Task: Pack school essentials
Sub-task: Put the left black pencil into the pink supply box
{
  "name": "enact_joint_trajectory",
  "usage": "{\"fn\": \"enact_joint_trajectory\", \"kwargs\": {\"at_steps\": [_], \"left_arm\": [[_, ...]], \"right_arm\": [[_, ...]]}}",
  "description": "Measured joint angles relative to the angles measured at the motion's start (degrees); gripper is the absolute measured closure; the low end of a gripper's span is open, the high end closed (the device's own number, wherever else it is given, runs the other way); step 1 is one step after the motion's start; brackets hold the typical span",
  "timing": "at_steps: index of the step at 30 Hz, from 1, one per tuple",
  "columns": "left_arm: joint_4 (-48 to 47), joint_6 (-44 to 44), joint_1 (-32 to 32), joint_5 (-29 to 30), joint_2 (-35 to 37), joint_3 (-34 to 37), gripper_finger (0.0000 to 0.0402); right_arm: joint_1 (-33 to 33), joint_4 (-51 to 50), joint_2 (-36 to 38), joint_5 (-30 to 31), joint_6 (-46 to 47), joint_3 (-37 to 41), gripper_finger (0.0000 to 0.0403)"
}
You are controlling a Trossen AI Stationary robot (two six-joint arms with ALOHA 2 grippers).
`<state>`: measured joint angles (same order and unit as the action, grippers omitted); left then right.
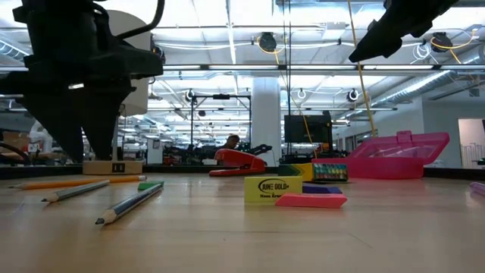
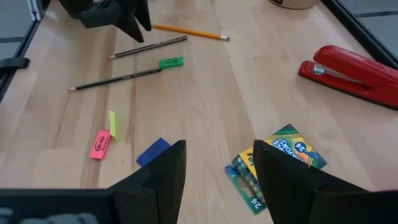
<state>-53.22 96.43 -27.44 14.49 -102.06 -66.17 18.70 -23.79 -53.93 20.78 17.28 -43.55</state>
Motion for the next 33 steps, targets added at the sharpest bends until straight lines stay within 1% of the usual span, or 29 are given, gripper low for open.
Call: {"fn": "enact_joint_trajectory", "kwargs": {"at_steps": [5,9,14,18,23,33], "left_arm": [[0.14,1.87,0.04,0.22,0.02,0.54,0.0213],[4.38,2.38,0.04,-0.93,0.02,4.0,0.0213],[6.0,2.7,0.04,-1.46,0.02,6.89,0.0213],[7.09,2.07,0.04,-1.52,0.02,8.44,0.0213],[9.44,-1.55,0.0,-1.41,0.39,10.29,0.0213],[10.72,-1.21,-0.09,-1.43,0.28,11.83,0.0213]], "right_arm": [[0.02,0.0,0.0,-0.03,0.45,0.0,0.0225],[0.04,0.0,0.0,-0.62,1.68,0.0,0.0225],[0.04,0.01,0.0,-1.4,1.12,-0.01,0.0225],[0.04,0.79,0.0,-1.38,-0.55,0.0,0.0225],[0.04,3.51,0.0,-1.39,-2.96,-0.02,0.0225],[0.04,4.85,0.0,-1.4,-3.02,-0.02,0.0225]]}}
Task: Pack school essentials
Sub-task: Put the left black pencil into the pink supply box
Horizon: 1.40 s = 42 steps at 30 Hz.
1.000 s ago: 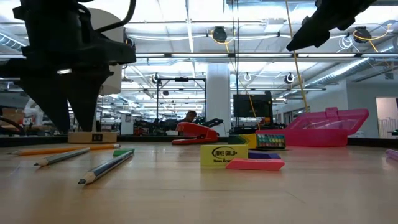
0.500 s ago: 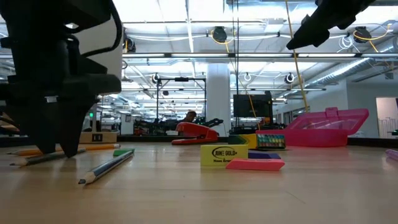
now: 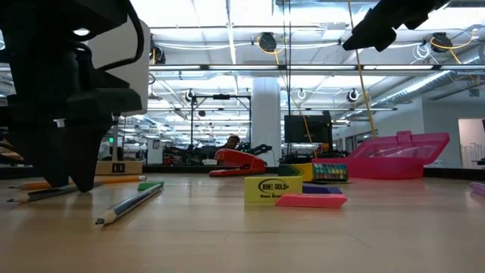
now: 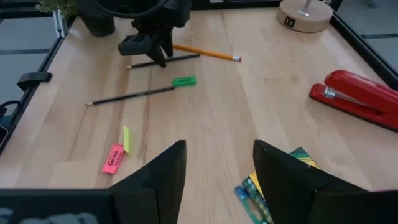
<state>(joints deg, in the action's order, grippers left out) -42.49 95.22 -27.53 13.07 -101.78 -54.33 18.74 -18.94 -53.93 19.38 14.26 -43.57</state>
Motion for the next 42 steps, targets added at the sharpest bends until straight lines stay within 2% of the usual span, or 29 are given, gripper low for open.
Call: {"fn": "enact_joint_trajectory", "kwargs": {"at_steps": [6,12,23,34,38,42], "left_arm": [[0.34,-0.38,-0.02,-0.39,-0.09,0.07,0.0221],[0.84,-8.72,-0.25,-0.08,-0.12,0.12,0.0268],[1.18,-9.88,-0.33,1.51,-0.24,0.14,0.0325],[2.56,-15.15,-0.35,3.72,-0.28,0.26,0.0374],[3.02,-15.3,-0.24,4.96,-0.33,0.29,0.0385],[3.12,-15.3,-0.16,5.65,-0.33,0.28,0.0379]], "right_arm": [[0.02,0.29,0.0,0.0,0.73,-0.02,0.0225],[0.03,0.3,0.0,0.0,0.87,-0.02,0.0225],[0.04,0.3,0.0,0.0,0.48,-0.02,0.0225],[0.04,0.3,0.0,0.0,1.07,-0.02,0.0225],[0.04,0.3,0.0,0.0,1.09,-0.02,0.0225],[0.04,0.3,0.0,0.0,1.09,-0.02,0.0225]]}}
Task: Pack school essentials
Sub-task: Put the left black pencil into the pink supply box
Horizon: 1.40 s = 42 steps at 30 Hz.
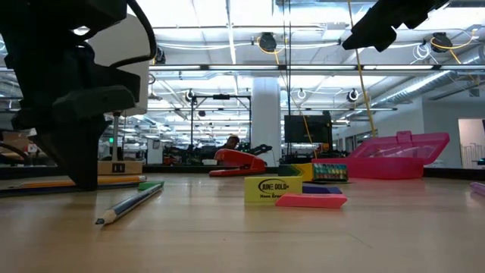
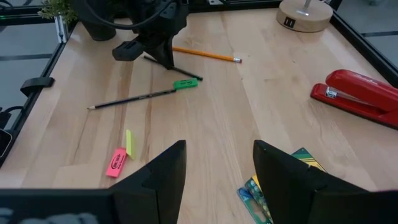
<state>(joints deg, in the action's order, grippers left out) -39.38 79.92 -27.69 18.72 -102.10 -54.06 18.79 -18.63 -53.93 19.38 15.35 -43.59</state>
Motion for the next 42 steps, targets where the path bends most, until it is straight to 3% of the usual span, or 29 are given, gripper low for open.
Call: {"fn": "enact_joint_trajectory", "kwargs": {"at_steps": [10,15,26,33,42], "left_arm": [[-0.01,-2.85,0.45,-0.18,2.45,0.24,0.0387],[-0.85,-3.72,0.55,2.58,5.81,0.23,0.0377],[1.45,-11.62,2.65,3.93,11.35,0.1,0.0388],[9.88,-22.84,5.13,4.45,12.97,0.0,0.0377],[25.34,-44.75,7.69,4.07,12.94,-0.05,0.0391]], "right_arm": [[0.0,0.02,0.0,0.0,-0.14,0.0,0.0225],[0.0,0.68,0.01,0.0,-0.14,0.0,0.0225],[0.02,4.2,-0.96,0.0,-0.64,0.0,0.0225],[-0.02,15.46,-6.24,0.13,-2.0,0.01,0.0225],[-0.51,29.31,-17.35,-0.13,-5.57,0.04,0.0225]]}}
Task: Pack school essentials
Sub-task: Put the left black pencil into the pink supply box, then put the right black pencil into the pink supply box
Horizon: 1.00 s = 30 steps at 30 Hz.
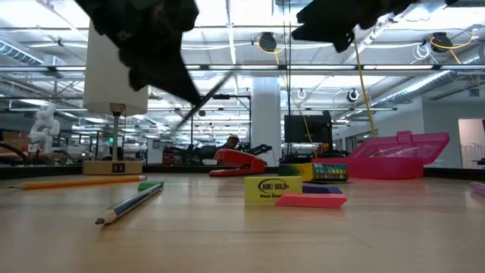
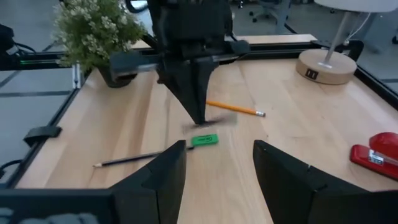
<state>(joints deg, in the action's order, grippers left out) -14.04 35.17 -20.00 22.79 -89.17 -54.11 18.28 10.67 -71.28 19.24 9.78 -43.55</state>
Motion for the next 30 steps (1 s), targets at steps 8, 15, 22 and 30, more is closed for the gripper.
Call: {"fn": "enact_joint_trajectory", "kwargs": {"at_steps": [8,15,22,30], "left_arm": [[3.78,-10.02,0.1,-0.27,0.0,0.0,0.0395],[0.76,-10.34,-0.2,-0.4,-0.85,0.0,0.0383],[1.54,-10.79,-2.16,-2.93,-3.12,0.0,0.0363],[6.54,-14.67,-4.64,-3.04,-6.1,0.03,0.036]], "right_arm": [[-0.85,5.38,-7.59,-0.07,-1.29,0.0,0.0191],[-2.7,0.55,-11.81,-9.42,3.54,0.0,0.0179],[5.59,-2.05,-13.05,-5.46,14.44,-0.02,0.0193],[23.37,-0.49,-21.69,15.61,29.78,-3.06,0.0197]]}}
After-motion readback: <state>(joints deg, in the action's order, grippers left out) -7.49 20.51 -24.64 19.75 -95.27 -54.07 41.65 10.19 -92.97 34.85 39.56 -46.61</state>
